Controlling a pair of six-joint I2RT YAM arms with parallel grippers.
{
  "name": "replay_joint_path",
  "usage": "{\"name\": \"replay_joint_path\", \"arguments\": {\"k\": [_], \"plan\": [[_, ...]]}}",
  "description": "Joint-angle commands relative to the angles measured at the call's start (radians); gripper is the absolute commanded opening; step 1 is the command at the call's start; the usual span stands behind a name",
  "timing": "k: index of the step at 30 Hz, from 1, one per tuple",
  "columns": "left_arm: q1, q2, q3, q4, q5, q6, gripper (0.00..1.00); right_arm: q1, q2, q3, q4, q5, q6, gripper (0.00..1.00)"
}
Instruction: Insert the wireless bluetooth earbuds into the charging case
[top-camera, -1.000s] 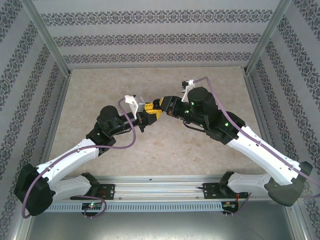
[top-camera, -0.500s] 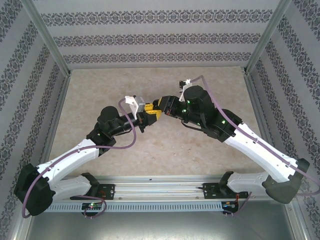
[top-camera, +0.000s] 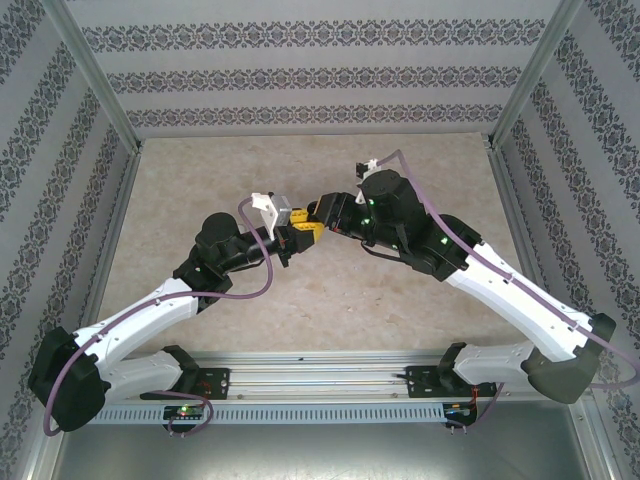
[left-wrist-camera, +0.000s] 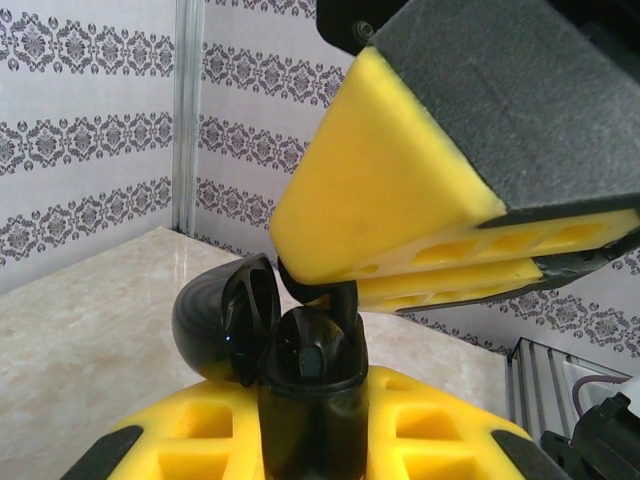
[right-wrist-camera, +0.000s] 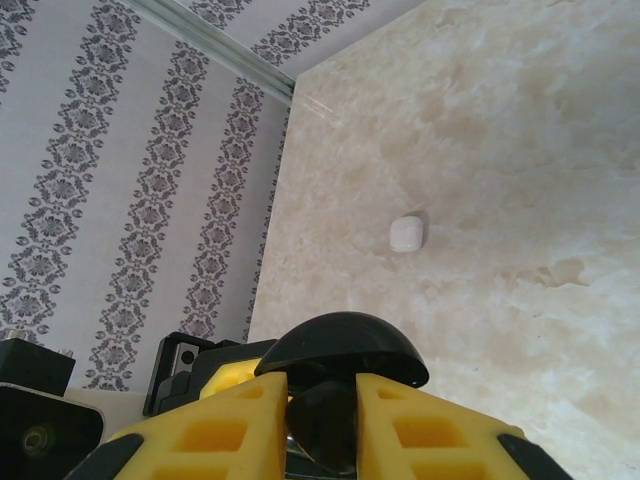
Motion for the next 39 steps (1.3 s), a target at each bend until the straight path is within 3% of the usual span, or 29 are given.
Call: {"name": "replay_joint_path", "arguments": {"k": [1,18,25,31,39], "plan": [[-0.010,-0.022,0.013,0.099,0.019,-0.020,0.00,0.010,0.020,0.021,-0.092,0.016,0.005,0.26],[-0.010,-0.037,0.007,0.082,0.021,-0.014,0.00,0.009,0.012,0.103,-0.128,0.049,-0.020,0.37],[-0.010,-0.035,0.012,0.065,0.036,-0.010,0.00,0.005,0.026,0.211,-0.230,0.053,-0.084,0.41],[-0.009,-0.032,0.026,0.054,0.063,-0.017,0.00,-0.055,0.067,0.259,-0.275,-0.091,-0.137,0.41],[-0.009,-0.035,0.027,0.042,0.084,-0.033,0.00,-0.055,0.172,0.370,-0.458,-0.135,-0.221,0.38]]}}
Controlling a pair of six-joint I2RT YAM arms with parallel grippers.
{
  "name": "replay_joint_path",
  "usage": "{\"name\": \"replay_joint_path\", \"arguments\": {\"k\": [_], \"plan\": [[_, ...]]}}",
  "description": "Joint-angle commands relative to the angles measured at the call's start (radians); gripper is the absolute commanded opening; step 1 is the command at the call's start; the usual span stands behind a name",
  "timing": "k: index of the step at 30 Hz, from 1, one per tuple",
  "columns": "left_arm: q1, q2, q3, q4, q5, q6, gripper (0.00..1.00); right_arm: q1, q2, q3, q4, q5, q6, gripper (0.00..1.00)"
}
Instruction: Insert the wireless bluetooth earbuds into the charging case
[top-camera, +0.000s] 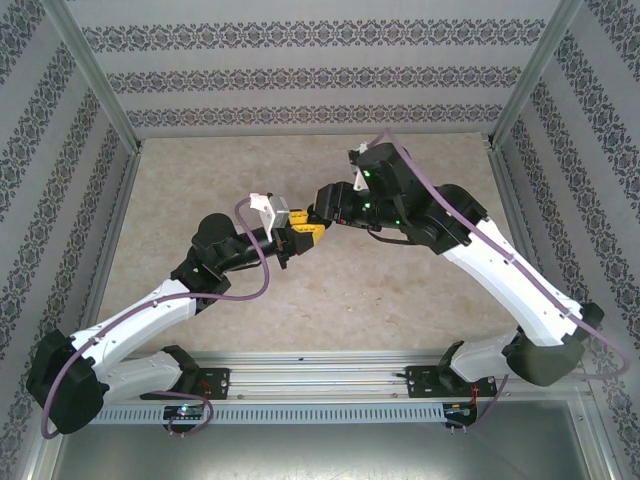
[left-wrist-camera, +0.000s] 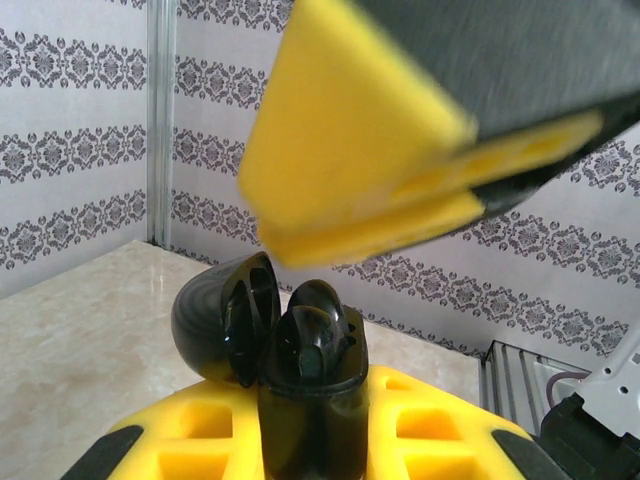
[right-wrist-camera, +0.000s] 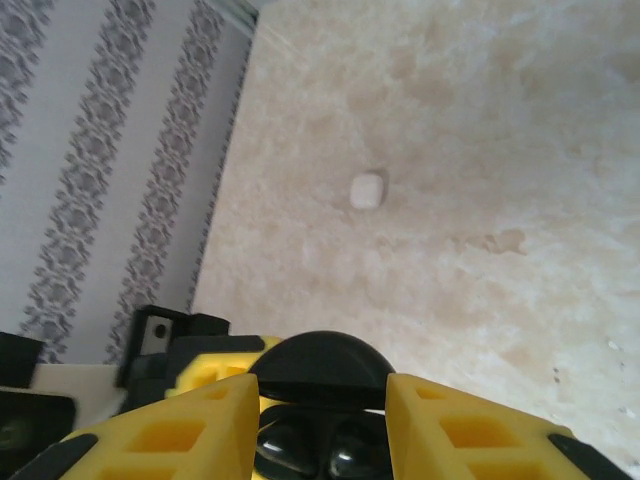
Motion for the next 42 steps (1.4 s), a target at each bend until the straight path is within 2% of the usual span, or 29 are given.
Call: {"name": "replay_joint_path", "arguments": {"k": [1,11,17,20,24,26,30,36,42], "plan": [[-0.010,-0.018,0.027,0.035,0.033,-0.016,0.00,-0.001,0.023,0.057,-0.122,-0.027,-0.062,0.39],[-0.010,-0.018,0.029,0.023,0.034,-0.014,0.00,-0.027,-0.003,0.053,-0.117,-0.023,-0.063,0.42],[-0.009,-0.020,0.049,-0.030,0.047,0.014,0.00,-0.087,-0.041,0.066,-0.124,-0.049,-0.087,0.42],[-0.010,-0.021,0.065,-0.058,0.066,0.030,0.00,-0.141,-0.057,0.046,-0.098,-0.124,-0.090,0.42],[-0.010,-0.020,0.080,-0.090,0.102,0.039,0.00,-0.227,-0.062,-0.012,-0.024,-0.317,-0.084,0.40],[-0.009,-0.020,0.084,-0.097,0.115,0.037,0.00,-0.246,-0.053,-0.021,-0.026,-0.353,-0.093,0.39],[-0.009,-0.021,0.090,-0.115,0.131,0.040,0.00,-0.265,-0.029,-0.050,-0.011,-0.431,-0.097,0.39],[-0.009,-0.006,0.095,-0.116,0.146,0.030,0.00,-0.269,-0.030,-0.191,0.162,-0.561,-0.012,0.35],[-0.009,0.007,0.097,-0.115,0.142,0.020,0.00,-0.250,-0.036,-0.258,0.229,-0.618,0.017,0.32]]}}
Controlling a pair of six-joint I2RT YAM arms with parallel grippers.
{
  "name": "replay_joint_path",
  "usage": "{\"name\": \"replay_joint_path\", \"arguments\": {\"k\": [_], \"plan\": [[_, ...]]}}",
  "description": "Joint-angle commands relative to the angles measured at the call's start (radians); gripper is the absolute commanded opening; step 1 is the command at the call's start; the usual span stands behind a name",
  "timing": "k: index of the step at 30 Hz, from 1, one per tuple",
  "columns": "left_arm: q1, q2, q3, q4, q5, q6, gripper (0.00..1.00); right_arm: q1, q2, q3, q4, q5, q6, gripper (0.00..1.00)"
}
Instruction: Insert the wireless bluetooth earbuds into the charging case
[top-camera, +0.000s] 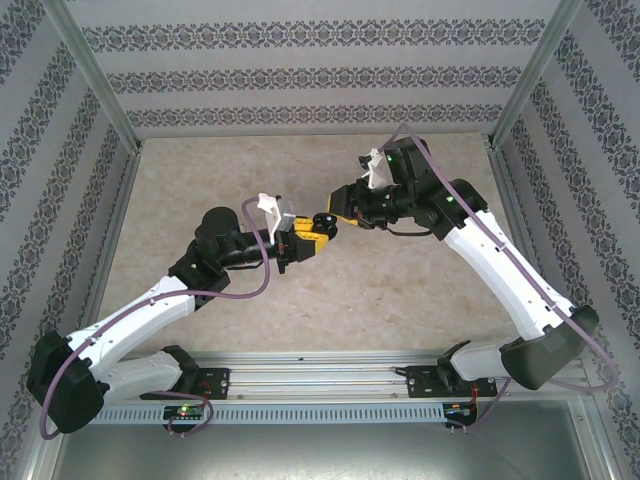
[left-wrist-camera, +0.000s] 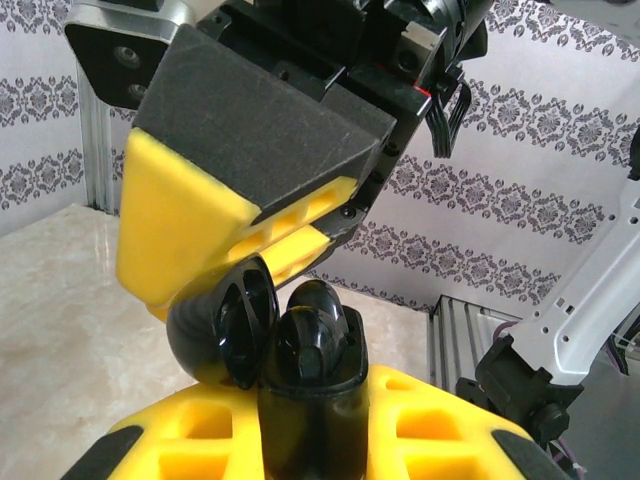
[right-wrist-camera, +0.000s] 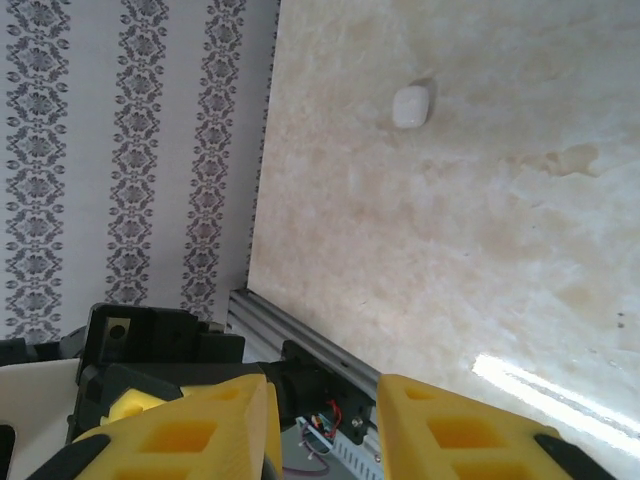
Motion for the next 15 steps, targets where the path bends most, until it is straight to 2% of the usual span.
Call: {"name": "replay_joint_path", "arguments": {"k": [1,9,15], "plan": [[-0.009,0.008,0.037,0.034,0.018,-0.011,0.00,0.020,-0.003,-0.024,0.066,-0.101,0.023,0.32],[-0.008,0.027,0.027,0.040,-0.043,-0.065,0.00,0.050,-0.034,-0.079,0.088,-0.125,0.024,0.30],[0.015,0.034,0.012,0.043,-0.085,-0.166,0.00,0.061,-0.095,-0.182,0.095,-0.075,0.019,0.29]]}}
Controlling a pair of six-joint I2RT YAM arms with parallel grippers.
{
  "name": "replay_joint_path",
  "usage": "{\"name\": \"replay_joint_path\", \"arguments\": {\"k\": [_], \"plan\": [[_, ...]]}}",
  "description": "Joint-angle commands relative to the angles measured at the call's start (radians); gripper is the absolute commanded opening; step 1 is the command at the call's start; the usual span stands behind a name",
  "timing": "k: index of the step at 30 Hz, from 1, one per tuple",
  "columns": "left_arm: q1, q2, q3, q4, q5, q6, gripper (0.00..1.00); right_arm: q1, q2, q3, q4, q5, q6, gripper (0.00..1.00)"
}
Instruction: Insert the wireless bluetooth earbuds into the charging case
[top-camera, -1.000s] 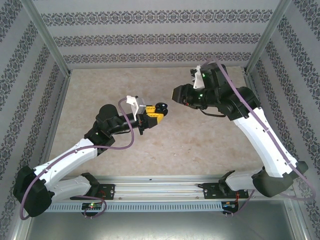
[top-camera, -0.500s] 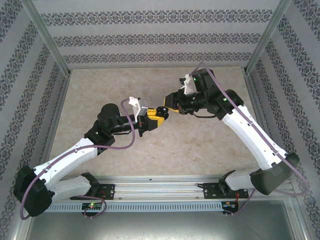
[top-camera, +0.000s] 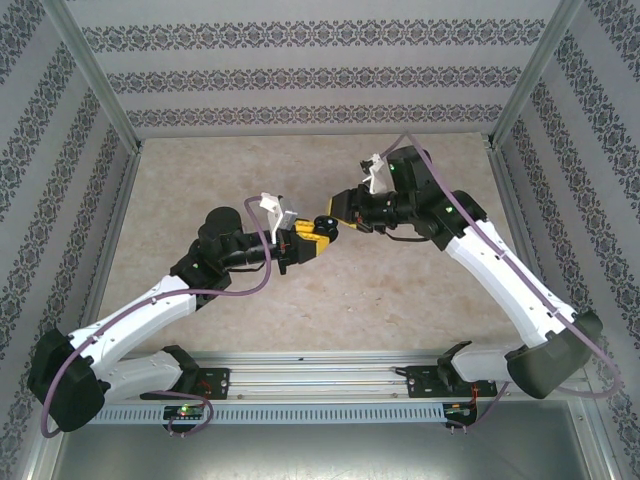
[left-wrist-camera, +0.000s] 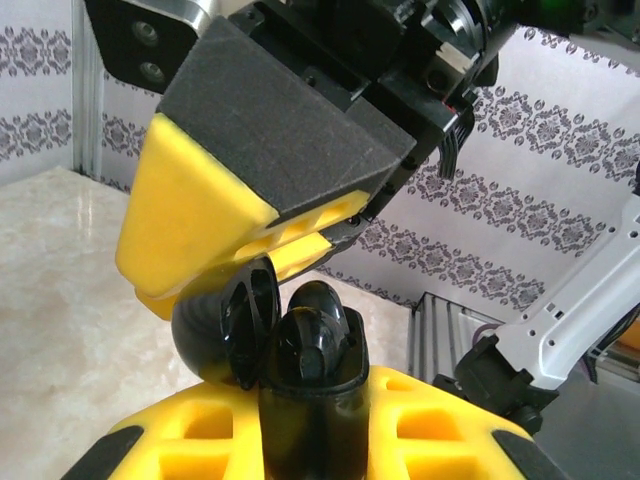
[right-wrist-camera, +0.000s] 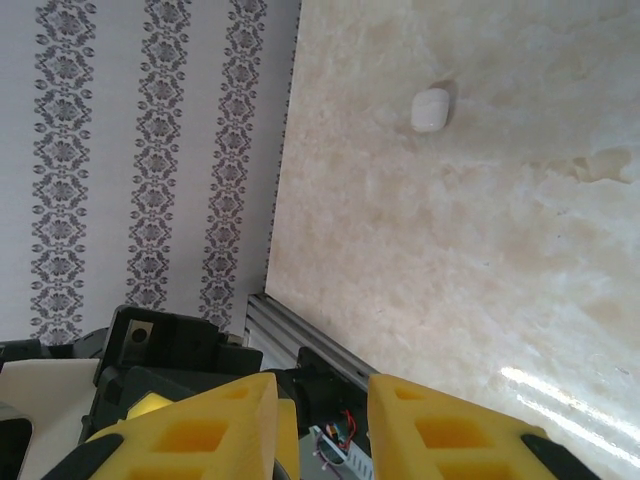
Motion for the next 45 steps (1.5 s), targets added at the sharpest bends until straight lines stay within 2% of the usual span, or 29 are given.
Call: {"name": "replay_joint_path", "arguments": {"k": [1,7,17,29,36,41,45], "plan": [[0.019,0.020,0.011,0.062,-0.084,-0.089,0.00,0.063,-0.041,-0.068,-0.030,-0.068,0.003,0.29],[0.042,0.044,0.006,0.074,-0.083,-0.138,0.00,0.092,-0.060,-0.110,-0.038,-0.025,-0.013,0.29],[0.081,0.099,0.013,0.089,-0.061,-0.174,0.00,0.113,-0.041,-0.057,-0.077,-0.019,-0.094,0.28],[0.112,0.117,-0.003,0.097,-0.057,-0.165,0.00,0.053,-0.113,-0.091,-0.111,0.078,-0.118,0.30],[0.196,0.160,0.047,-0.086,-0.153,-0.266,0.00,-0.012,-0.186,-0.133,-0.103,0.144,-0.104,0.32],[0.284,0.251,0.062,-0.170,-0.132,-0.353,0.00,-0.038,-0.214,-0.187,-0.081,0.178,-0.099,0.34],[0.320,0.327,0.072,-0.212,-0.126,-0.363,0.00,-0.036,-0.165,-0.187,-0.123,0.201,-0.137,0.34]]}}
